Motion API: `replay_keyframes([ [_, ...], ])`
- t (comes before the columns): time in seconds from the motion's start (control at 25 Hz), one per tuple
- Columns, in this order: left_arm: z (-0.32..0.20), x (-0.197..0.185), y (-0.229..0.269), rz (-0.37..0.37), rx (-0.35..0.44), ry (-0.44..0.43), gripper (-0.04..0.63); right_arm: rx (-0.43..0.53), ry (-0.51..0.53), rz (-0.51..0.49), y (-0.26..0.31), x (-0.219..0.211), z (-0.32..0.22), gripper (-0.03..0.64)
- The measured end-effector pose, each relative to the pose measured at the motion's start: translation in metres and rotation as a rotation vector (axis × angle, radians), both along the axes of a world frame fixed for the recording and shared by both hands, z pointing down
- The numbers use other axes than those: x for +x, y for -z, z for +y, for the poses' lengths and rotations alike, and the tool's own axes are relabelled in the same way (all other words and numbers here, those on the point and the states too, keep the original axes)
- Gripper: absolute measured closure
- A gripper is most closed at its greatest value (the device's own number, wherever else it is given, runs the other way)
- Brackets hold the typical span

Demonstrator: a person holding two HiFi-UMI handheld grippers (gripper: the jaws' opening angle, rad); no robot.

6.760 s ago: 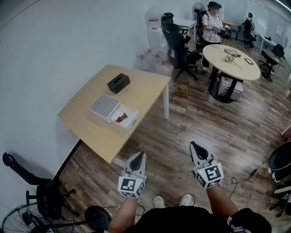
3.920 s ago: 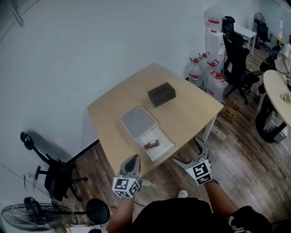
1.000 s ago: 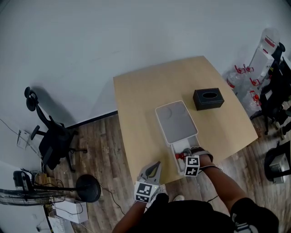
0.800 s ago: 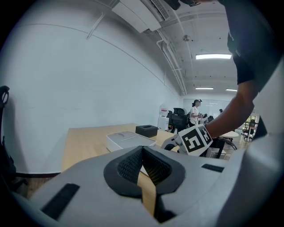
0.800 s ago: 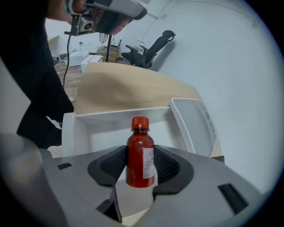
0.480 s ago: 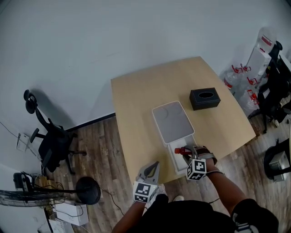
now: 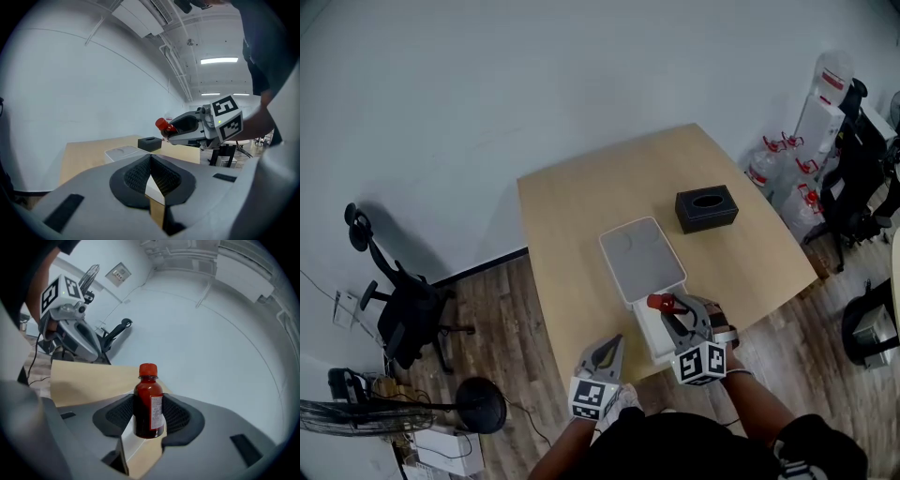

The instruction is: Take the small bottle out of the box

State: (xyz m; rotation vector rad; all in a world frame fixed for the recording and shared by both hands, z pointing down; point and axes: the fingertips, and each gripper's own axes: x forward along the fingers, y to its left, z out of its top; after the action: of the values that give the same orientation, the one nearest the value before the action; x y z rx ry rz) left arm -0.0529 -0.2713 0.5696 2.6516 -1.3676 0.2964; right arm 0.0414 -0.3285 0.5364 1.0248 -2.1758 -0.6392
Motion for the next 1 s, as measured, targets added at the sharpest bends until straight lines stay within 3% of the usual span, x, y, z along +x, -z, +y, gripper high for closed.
replay_keyframes([
  [0.28,-0.004,0.01,0.029,0.058,0.031,-0.004,0.586,0.024,-0.102,-0.34,0.057,0.013,0.006,0.409],
  [0.44,-0.005,0.011,0.04,0.032,0.071,0.0,0.586,0.018,-0.135,-0.626,0.081,0.024,0.008,0.408],
  [0.52,-0.006,0.01,0.045,0.024,0.082,0.007,0.586,0.021,-0.146,-0.715,0.09,0.027,0.013,0.408],
  [0.64,-0.008,0.011,0.052,0.036,0.097,0.01,0.586,0.017,-0.154,-0.77,0.092,0.032,0.018,0.408],
  [1.0,-0.01,0.004,0.057,0.045,0.108,0.034,0.586,0.015,-0.163,-0.77,0.097,0.043,0.022,0.41],
])
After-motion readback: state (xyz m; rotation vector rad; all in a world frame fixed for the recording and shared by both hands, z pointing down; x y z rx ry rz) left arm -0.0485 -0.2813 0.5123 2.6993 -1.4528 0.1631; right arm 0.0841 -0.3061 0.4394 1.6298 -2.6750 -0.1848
